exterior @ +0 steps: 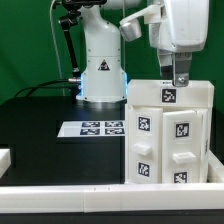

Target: Assemble cabinet

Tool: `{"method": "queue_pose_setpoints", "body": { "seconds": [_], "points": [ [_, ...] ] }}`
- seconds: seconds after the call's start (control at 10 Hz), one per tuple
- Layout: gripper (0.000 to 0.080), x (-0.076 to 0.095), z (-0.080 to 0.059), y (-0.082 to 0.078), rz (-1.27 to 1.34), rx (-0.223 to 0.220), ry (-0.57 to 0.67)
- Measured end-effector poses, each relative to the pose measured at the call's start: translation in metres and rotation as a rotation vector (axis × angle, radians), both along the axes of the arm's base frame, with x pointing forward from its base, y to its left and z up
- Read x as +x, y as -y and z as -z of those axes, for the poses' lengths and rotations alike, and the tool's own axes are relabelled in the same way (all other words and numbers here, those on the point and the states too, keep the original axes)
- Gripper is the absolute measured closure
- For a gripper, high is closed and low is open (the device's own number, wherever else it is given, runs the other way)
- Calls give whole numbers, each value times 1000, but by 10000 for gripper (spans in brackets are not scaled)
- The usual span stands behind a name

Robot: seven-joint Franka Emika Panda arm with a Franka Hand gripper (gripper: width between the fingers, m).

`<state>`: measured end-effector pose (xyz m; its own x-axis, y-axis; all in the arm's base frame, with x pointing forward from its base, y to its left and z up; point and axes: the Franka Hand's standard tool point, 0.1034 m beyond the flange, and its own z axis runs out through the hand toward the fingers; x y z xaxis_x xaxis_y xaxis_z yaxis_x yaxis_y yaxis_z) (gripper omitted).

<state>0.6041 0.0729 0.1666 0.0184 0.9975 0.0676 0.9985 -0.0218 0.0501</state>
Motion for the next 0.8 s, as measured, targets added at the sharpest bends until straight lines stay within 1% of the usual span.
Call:
{"method": "queue_pose_setpoints", "body": {
  "seconds": [0.2,0.5,0.6,0.7,0.8],
  "points": [
    [3,-1,4,4,10,-1,-7],
    [3,-2,6,9,39,0,-12],
    [128,-2,6,11,50,0,-13],
    [128,-2,6,13,54,0,-14],
    [245,-2,6,13,54,0,-14]
  ]
}}
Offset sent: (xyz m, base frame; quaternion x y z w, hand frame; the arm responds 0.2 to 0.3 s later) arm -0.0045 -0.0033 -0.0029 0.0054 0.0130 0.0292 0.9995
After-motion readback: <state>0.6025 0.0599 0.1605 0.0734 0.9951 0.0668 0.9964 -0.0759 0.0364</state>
